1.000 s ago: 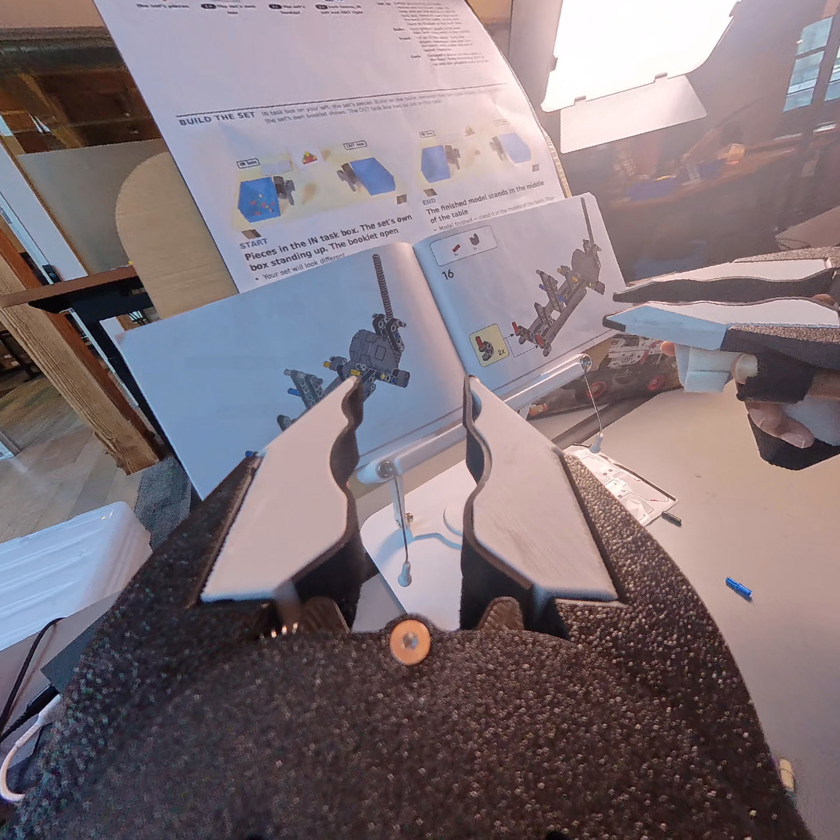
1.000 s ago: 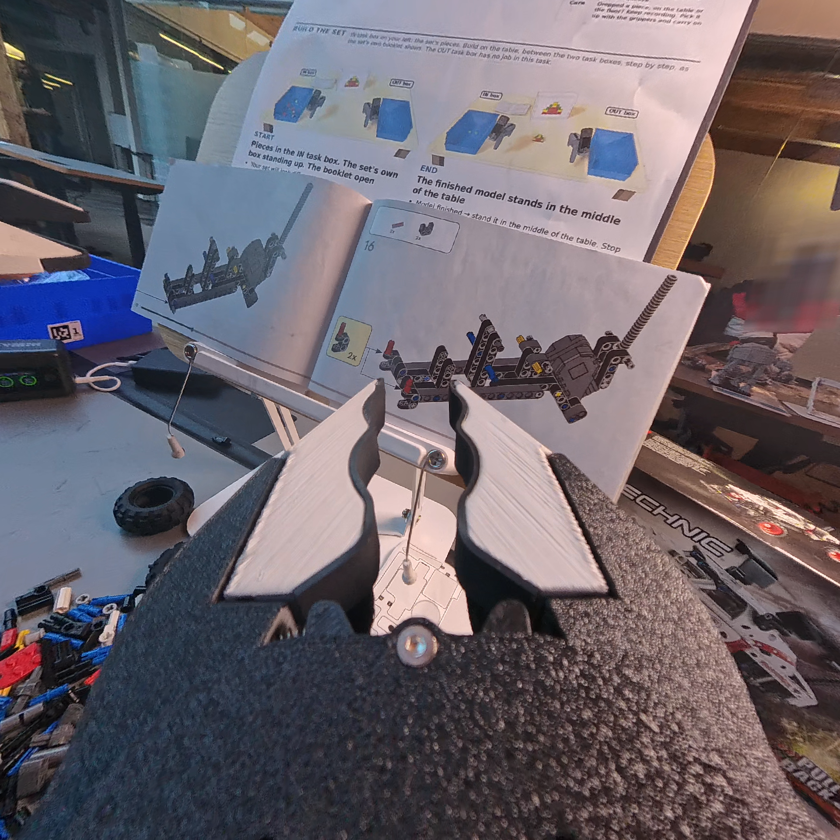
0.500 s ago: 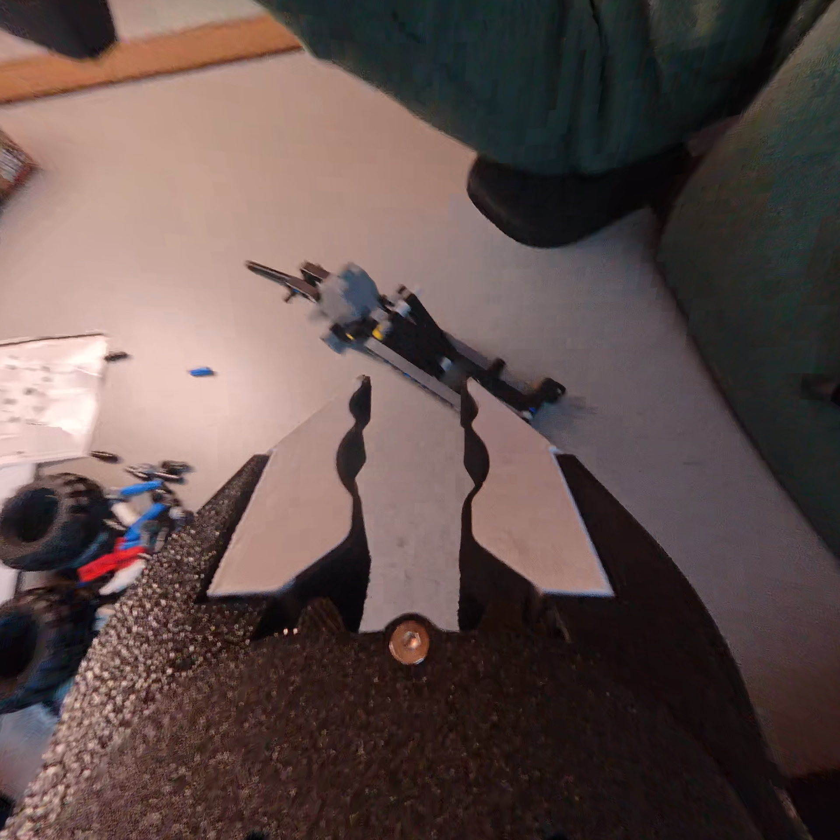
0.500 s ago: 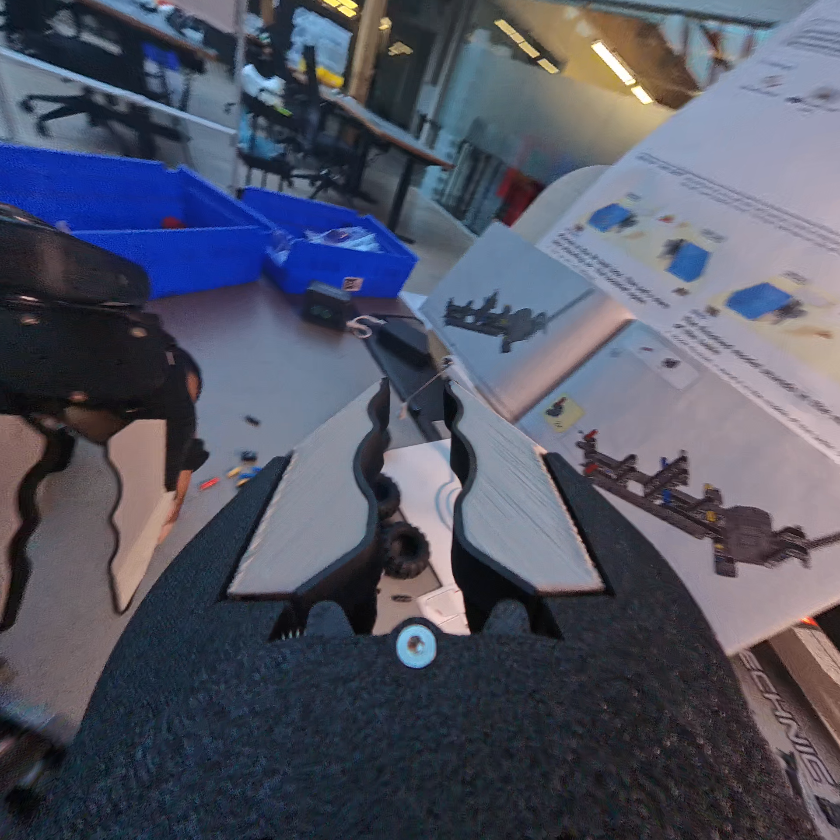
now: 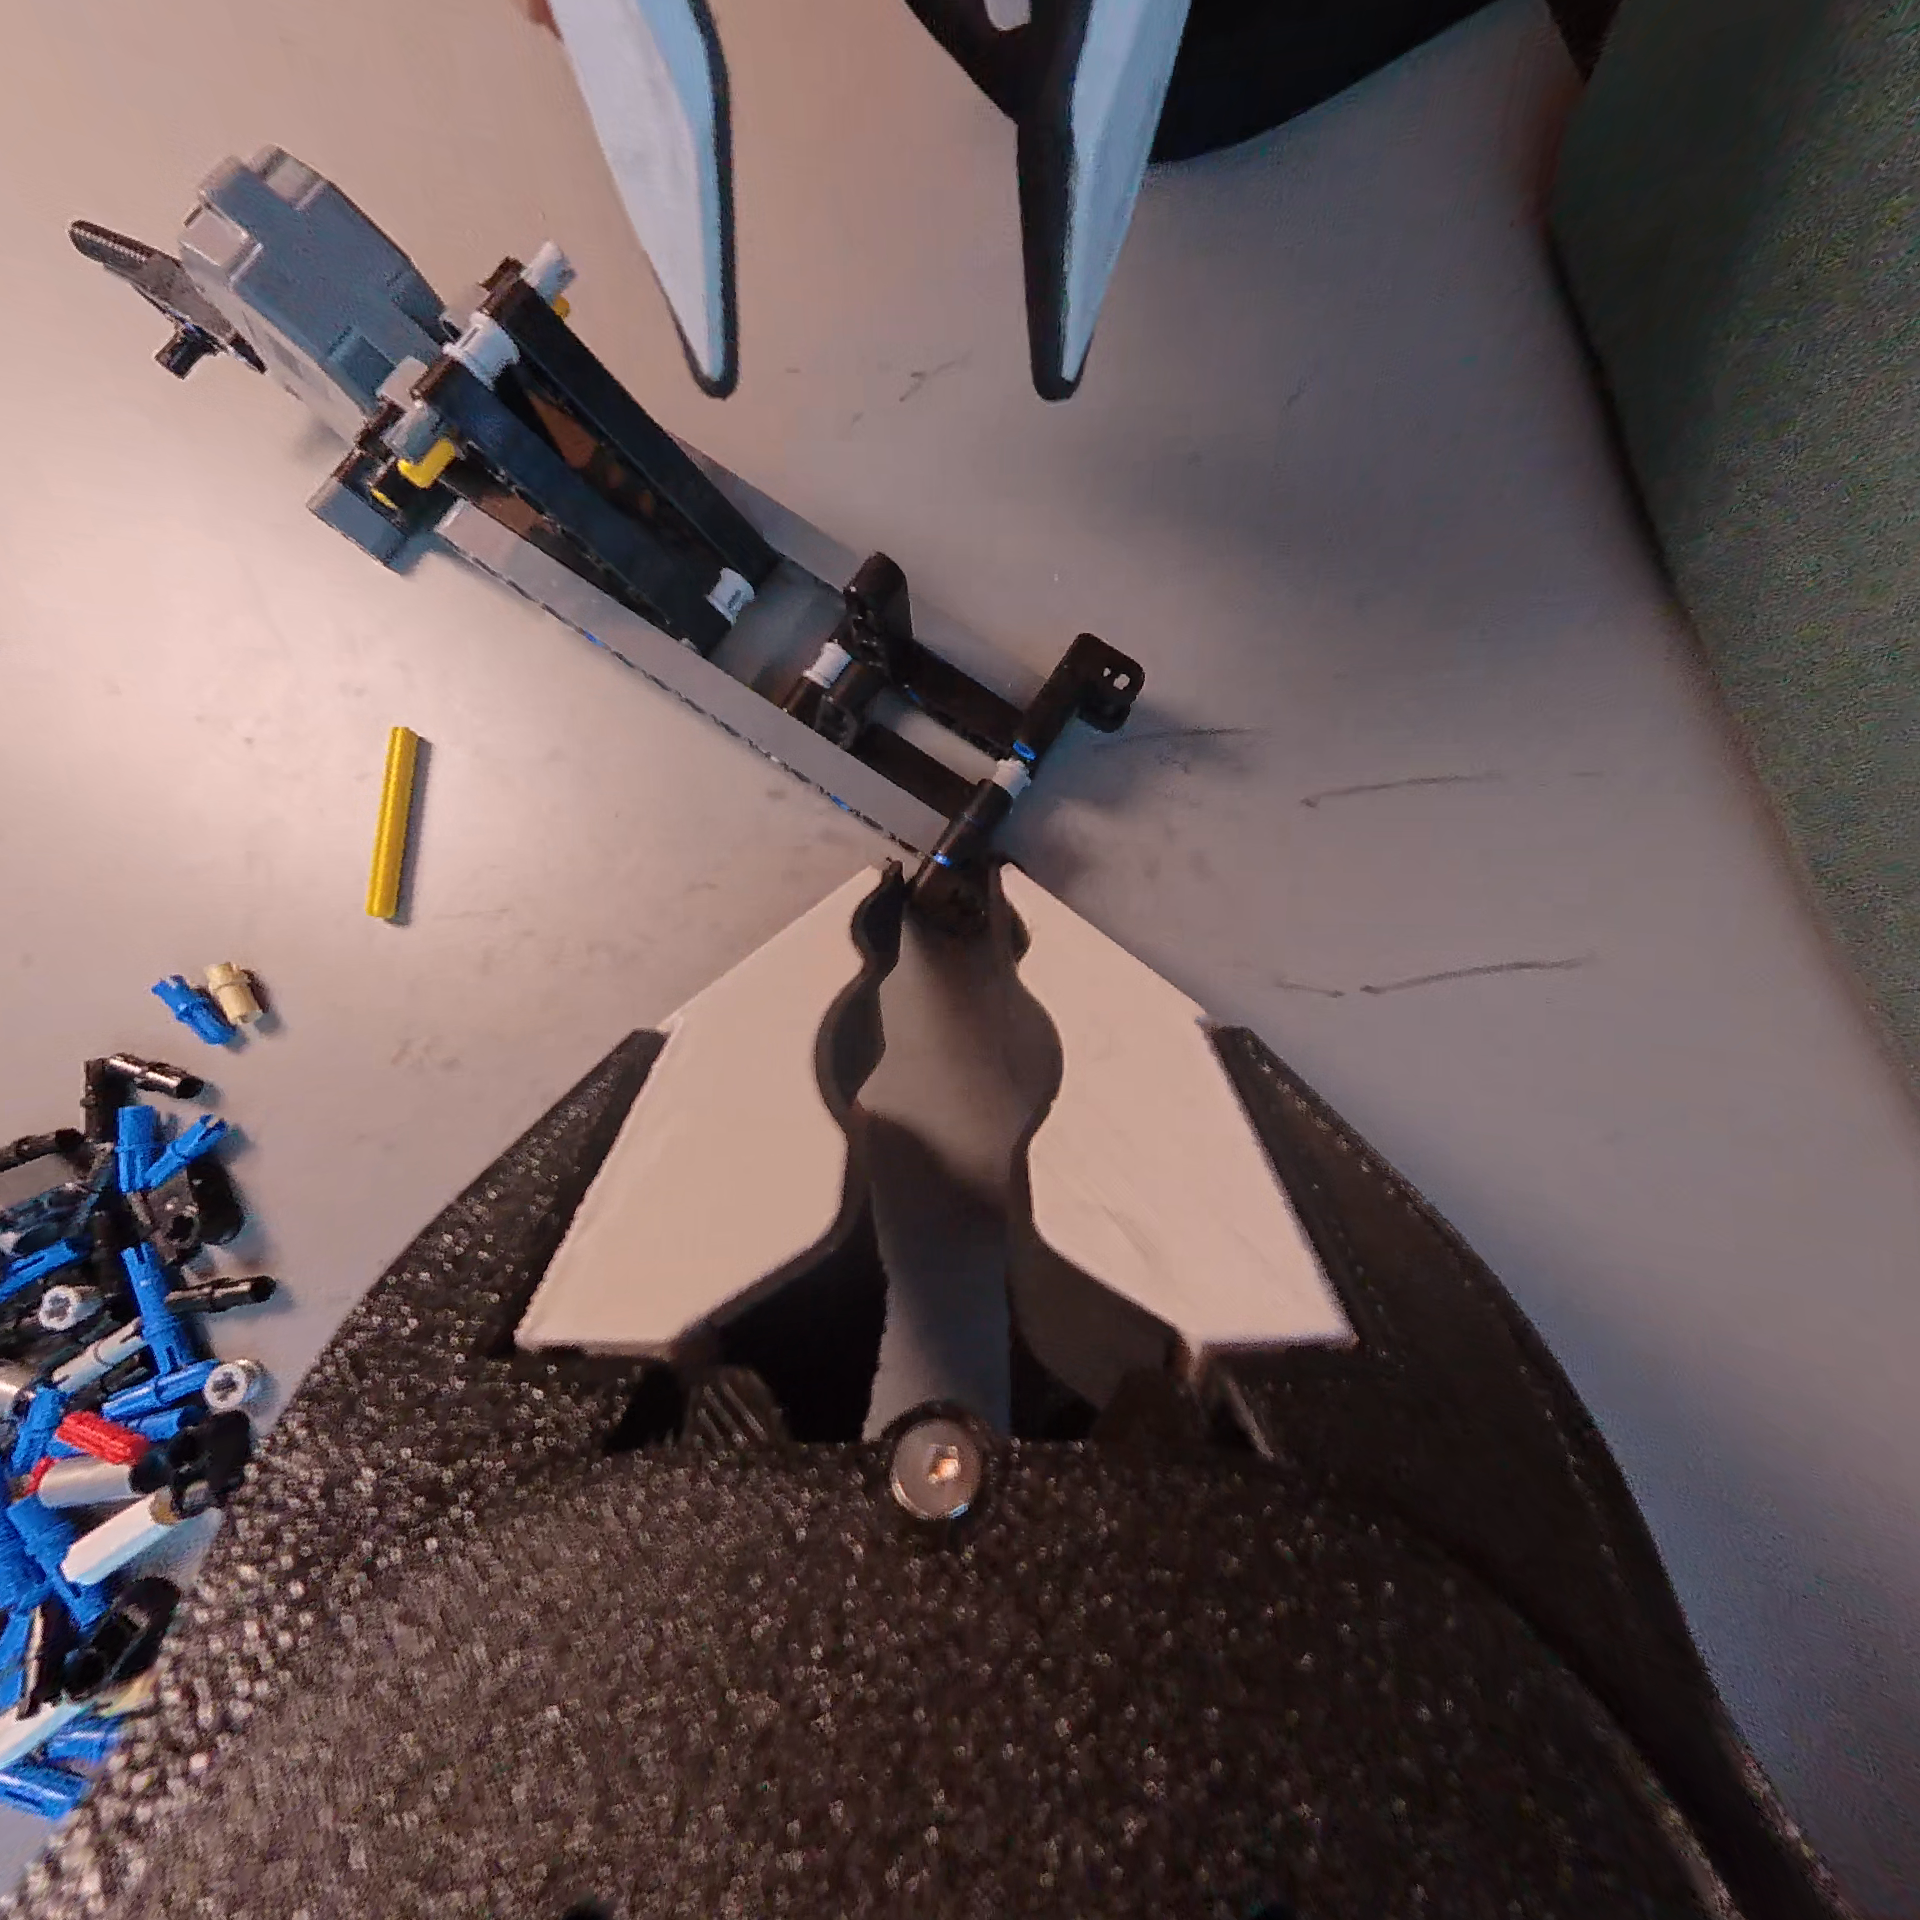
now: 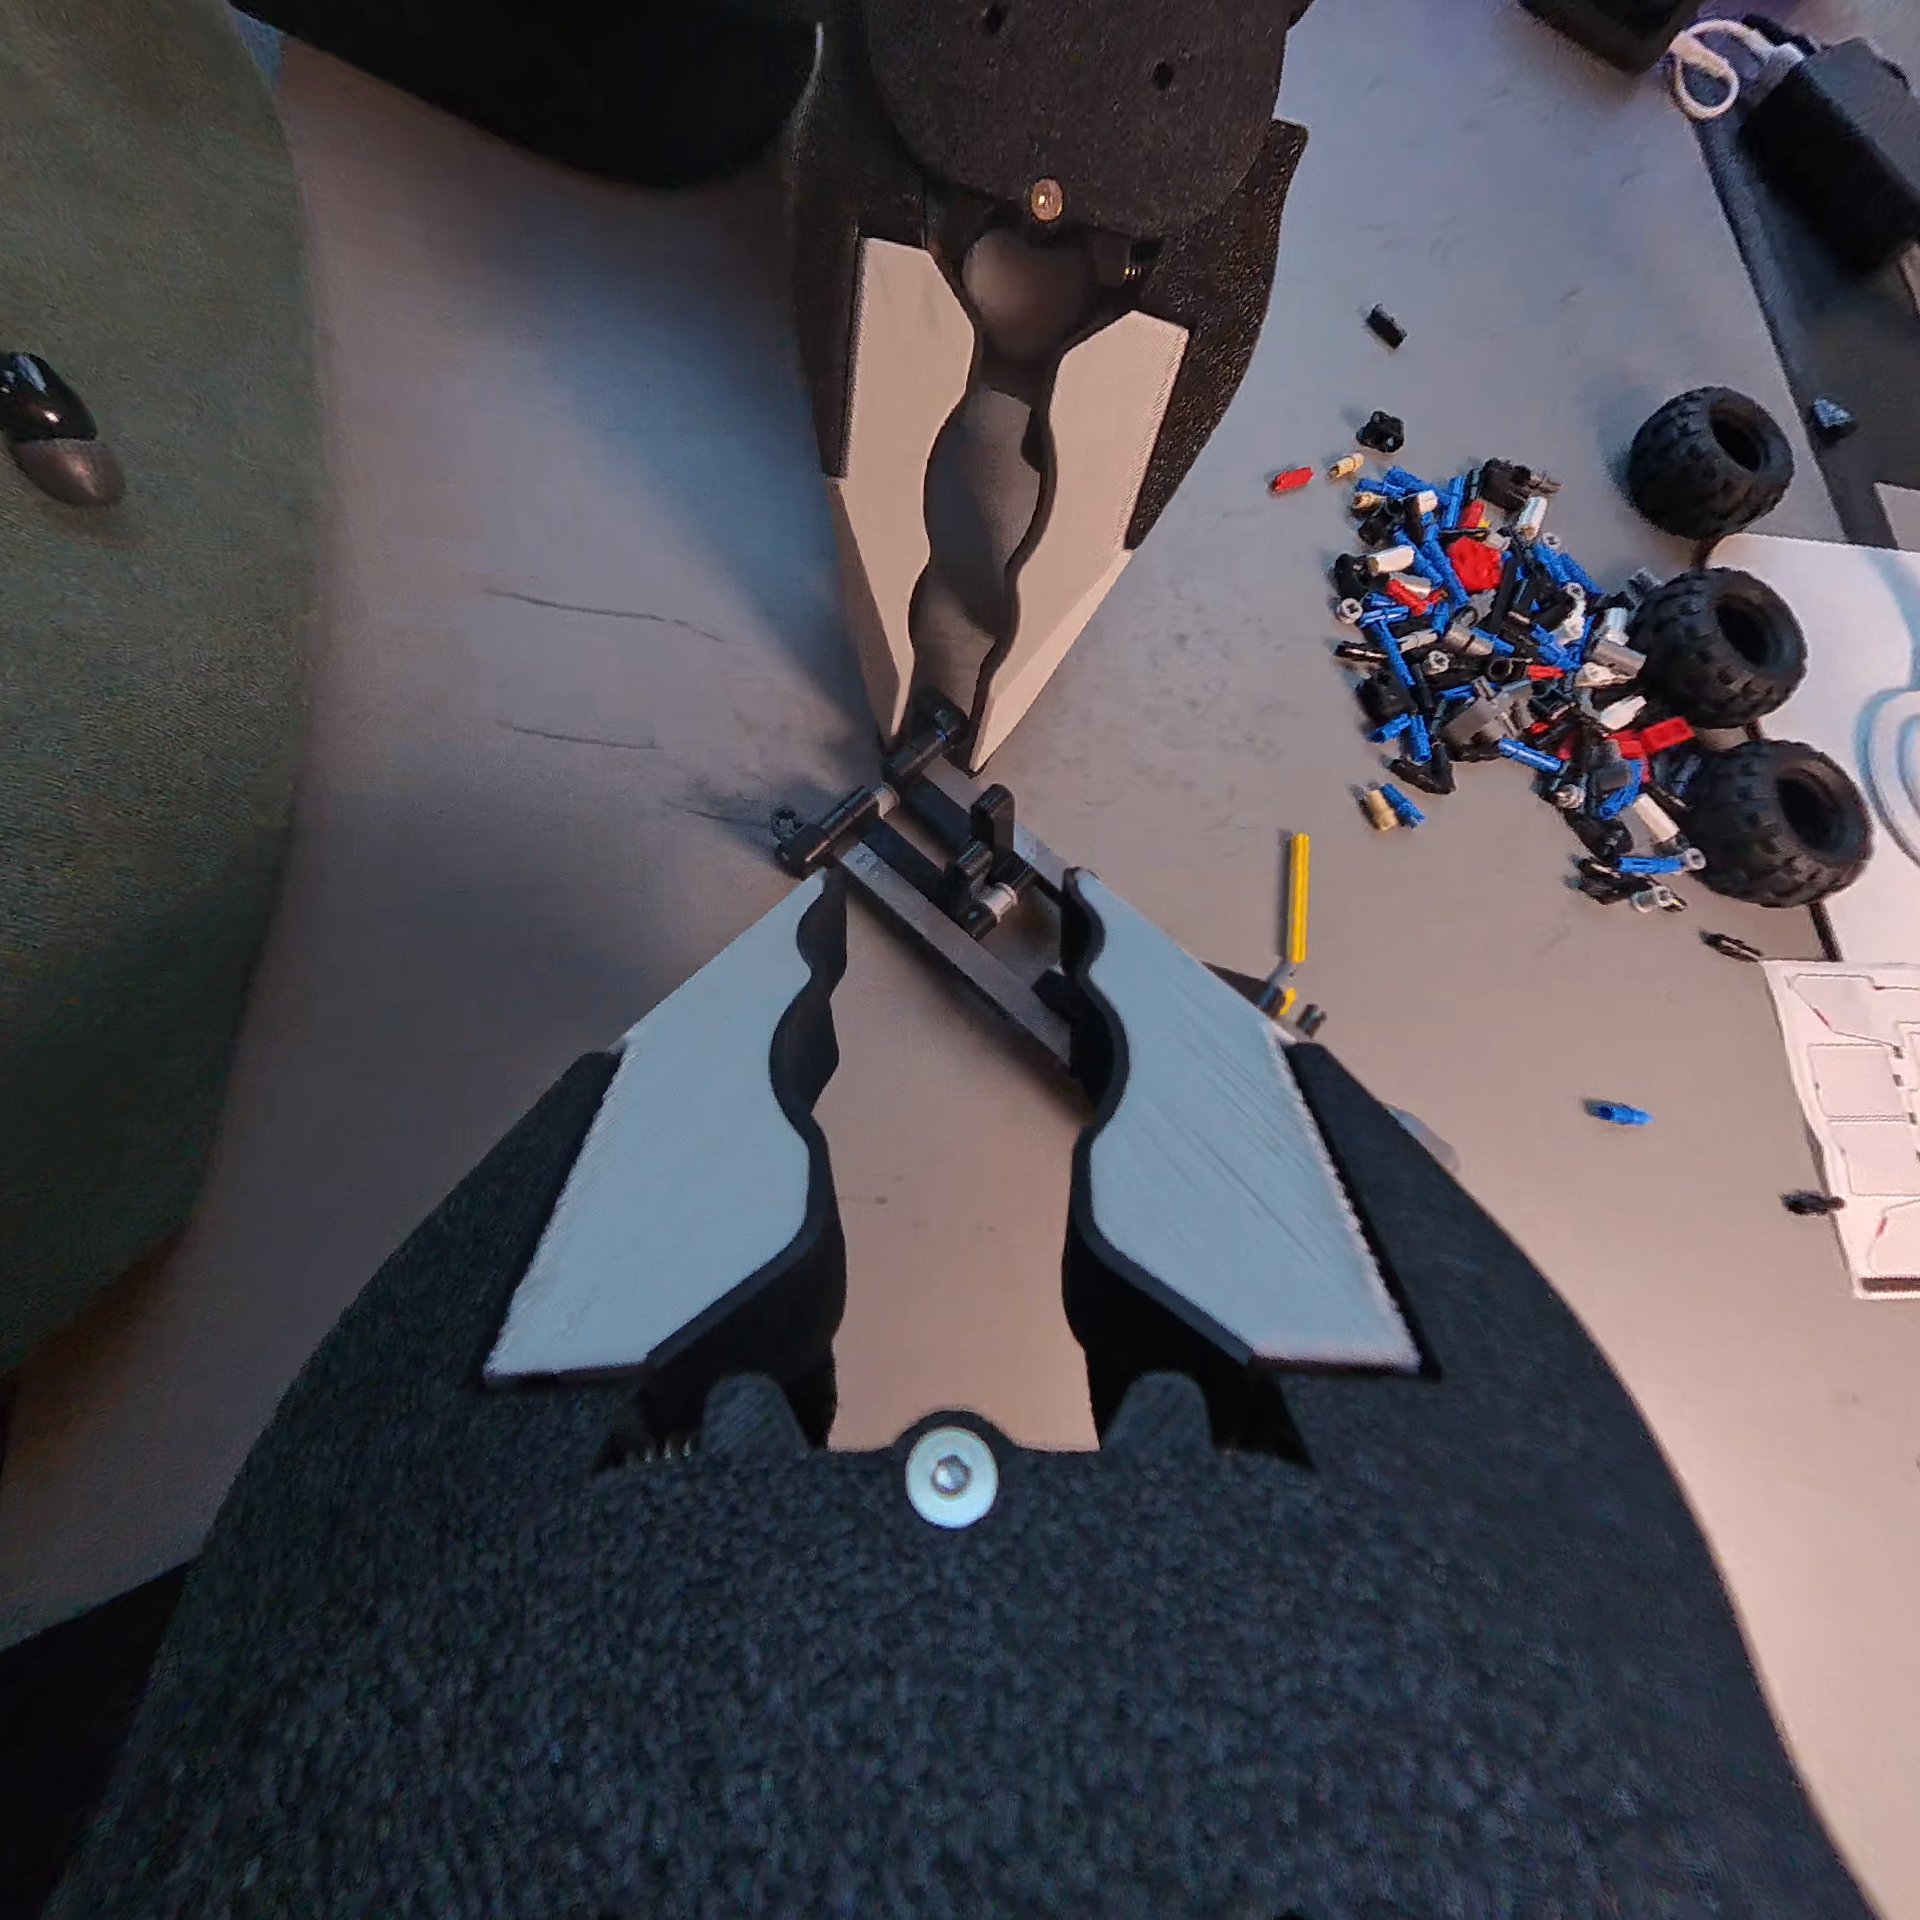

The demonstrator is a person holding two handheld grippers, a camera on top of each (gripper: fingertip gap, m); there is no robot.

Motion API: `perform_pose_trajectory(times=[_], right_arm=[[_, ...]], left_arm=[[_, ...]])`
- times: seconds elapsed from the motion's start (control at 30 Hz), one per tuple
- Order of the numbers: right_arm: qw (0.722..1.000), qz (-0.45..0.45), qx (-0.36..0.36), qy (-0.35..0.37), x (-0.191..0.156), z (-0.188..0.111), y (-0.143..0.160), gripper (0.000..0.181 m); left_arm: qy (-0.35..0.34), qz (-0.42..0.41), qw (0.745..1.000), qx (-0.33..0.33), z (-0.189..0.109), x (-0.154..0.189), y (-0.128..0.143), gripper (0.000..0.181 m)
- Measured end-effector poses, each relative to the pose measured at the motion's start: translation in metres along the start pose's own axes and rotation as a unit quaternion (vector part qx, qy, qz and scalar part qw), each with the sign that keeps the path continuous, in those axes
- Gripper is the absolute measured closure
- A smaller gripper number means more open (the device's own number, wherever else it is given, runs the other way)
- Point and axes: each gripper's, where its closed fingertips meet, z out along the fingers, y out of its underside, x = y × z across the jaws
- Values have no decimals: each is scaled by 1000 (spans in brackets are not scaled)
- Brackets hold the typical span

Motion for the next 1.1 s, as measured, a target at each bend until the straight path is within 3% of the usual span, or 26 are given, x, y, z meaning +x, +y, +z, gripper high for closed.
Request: perform_pose_trajectory(times=[0.17,0.43,0.7,1.1], right_arm=[[999,13,15,32,-18,7,-4,144],[999,21,-18,44,-56,23,-7,154],[993,27,-94,72,-57,31,18,162],[993,28,-107,43,-58,20,24,164]], left_arm=[[-36,-35,999,0,4,4,-5,166],[-112,-86,990,-9,11,17,-14,166],[-113,-68,991,-13,7,27,-11,166],[-79,-52,996,5,1,35,-6,163]])
